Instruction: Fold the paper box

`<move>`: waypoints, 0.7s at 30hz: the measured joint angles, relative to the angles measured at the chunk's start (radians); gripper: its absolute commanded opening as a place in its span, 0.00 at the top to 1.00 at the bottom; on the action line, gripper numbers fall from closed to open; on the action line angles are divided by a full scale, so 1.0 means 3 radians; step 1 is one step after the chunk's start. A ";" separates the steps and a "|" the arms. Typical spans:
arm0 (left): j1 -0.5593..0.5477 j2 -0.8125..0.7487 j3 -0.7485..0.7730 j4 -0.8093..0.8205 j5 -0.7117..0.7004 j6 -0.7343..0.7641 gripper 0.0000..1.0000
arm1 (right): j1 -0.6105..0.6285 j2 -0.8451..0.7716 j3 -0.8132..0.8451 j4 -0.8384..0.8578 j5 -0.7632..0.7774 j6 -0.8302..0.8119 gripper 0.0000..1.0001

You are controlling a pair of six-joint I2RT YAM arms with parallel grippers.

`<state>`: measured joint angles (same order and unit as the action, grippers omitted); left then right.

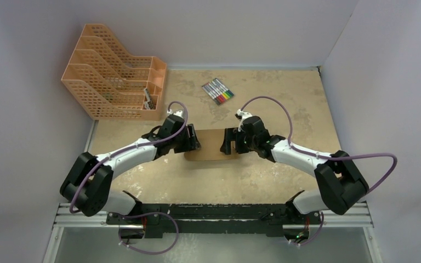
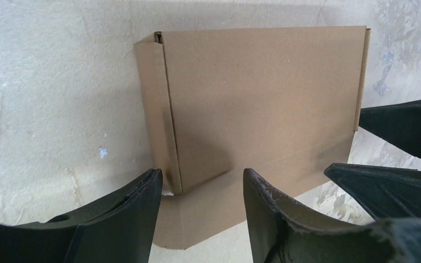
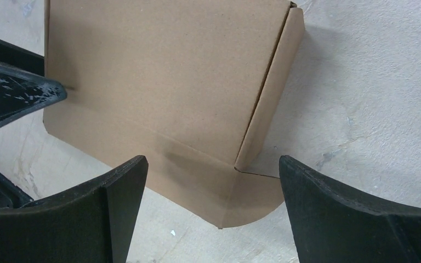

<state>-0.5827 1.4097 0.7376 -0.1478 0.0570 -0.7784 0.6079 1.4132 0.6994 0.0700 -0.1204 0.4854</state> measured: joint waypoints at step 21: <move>0.0660 -0.1044 0.0039 -0.0992 -0.1123 0.0215 0.31 | 0.1083 -0.0107 0.0670 -0.0940 0.0916 -0.1877 0.01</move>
<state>-0.3847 1.0966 0.7494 -0.4454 -0.2798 -0.7139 0.9329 1.3811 0.9005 -0.2119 0.1543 -0.0776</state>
